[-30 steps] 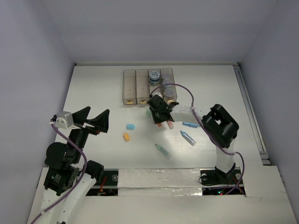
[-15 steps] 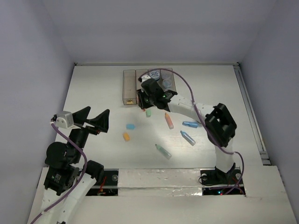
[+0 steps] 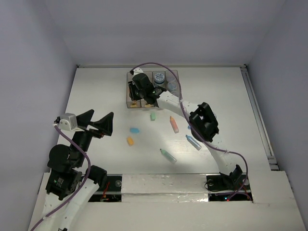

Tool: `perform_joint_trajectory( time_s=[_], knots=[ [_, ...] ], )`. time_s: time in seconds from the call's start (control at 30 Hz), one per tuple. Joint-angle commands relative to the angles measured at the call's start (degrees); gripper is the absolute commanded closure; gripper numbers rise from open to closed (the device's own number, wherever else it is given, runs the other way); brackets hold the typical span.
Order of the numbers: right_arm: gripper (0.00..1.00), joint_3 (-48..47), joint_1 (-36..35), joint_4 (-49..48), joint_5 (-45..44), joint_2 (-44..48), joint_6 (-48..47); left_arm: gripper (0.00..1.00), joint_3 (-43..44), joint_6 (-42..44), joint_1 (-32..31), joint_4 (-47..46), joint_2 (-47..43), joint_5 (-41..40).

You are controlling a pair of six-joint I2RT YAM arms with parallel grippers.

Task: Sort the stationery into containers
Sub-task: Place the pen in the storage box.

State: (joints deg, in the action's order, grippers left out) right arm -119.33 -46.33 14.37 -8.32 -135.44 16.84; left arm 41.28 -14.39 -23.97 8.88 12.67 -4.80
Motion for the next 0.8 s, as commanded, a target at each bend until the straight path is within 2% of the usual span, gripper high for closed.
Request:
perform_joint_trajectory(
  time_s=[0.0, 0.4, 0.77],
  knots=[
    [0.74, -4.2, 2.1, -2.9, -1.9, -0.4, 0.9, 0.01, 1.4, 0.7, -0.3, -2.1, 0.9, -0.5],
    [0.71, -6.0, 3.3, -3.8, 2.3, -3.5, 4.3, 0.01, 1.3, 0.6, 0.2, -2.5, 1.7, 0.2],
    [0.71, -4.5, 5.0, -2.9, -1.6, -1.7, 5.5, 0.01, 1.3, 0.6, 0.2, -2.6, 2.0, 0.4]
  ],
)
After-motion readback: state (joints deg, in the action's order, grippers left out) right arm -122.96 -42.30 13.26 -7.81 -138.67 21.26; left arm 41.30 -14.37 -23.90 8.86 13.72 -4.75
